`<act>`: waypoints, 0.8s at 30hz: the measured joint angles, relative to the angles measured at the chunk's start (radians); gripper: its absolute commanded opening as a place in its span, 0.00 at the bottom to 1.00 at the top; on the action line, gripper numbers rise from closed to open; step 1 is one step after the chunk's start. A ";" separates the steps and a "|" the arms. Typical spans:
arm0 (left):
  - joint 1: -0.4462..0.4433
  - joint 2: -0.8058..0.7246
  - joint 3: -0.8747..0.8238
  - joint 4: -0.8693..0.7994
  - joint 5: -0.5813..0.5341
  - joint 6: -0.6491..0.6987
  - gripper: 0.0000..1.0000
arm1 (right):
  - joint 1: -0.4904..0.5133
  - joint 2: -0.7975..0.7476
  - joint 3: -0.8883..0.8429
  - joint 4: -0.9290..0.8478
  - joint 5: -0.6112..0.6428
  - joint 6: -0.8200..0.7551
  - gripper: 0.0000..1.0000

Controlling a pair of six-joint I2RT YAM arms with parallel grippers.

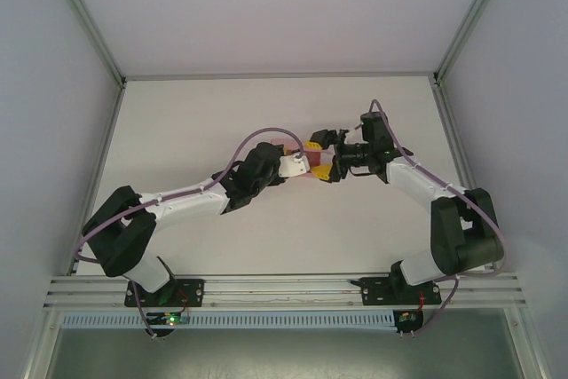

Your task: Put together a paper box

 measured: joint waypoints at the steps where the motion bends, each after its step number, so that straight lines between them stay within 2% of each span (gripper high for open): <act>1: 0.000 0.000 0.000 -0.015 0.012 -0.010 0.27 | -0.005 0.000 0.000 -0.022 0.007 -0.023 0.79; 4: 0.000 0.000 0.000 -0.063 0.057 -0.046 0.27 | -0.026 -0.001 0.008 -0.155 0.057 -0.148 0.83; 9: 0.000 0.008 0.000 -0.096 0.089 -0.095 0.28 | -0.099 -0.030 0.031 -0.346 0.212 -0.327 0.89; 11: 0.000 0.011 0.000 -0.104 0.092 -0.117 0.41 | -0.119 -0.031 0.066 -0.377 0.256 -0.370 0.95; 12: 0.000 0.008 0.000 -0.106 0.096 -0.130 0.52 | -0.123 -0.030 0.085 -0.386 0.267 -0.386 0.95; 13: 0.000 -0.001 -0.002 -0.109 0.101 -0.146 0.79 | -0.126 -0.029 0.107 -0.392 0.274 -0.399 0.98; 14: 0.000 -0.019 -0.007 -0.113 0.107 -0.158 0.97 | -0.127 -0.027 0.124 -0.394 0.276 -0.406 0.98; 15: 0.000 -0.051 -0.016 -0.122 0.111 -0.177 1.00 | -0.127 -0.025 0.143 -0.393 0.282 -0.413 0.98; 19: 0.014 -0.205 0.005 -0.160 0.124 -0.330 1.00 | -0.121 0.022 0.225 -0.400 0.350 -0.446 0.98; 21: 0.052 -0.226 0.089 -0.211 0.122 -0.458 1.00 | -0.107 0.059 0.252 -0.401 0.393 -0.462 0.98; 24: 0.164 -0.166 0.280 -0.311 0.124 -0.677 1.00 | -0.058 0.123 0.261 -0.402 0.453 -0.486 0.98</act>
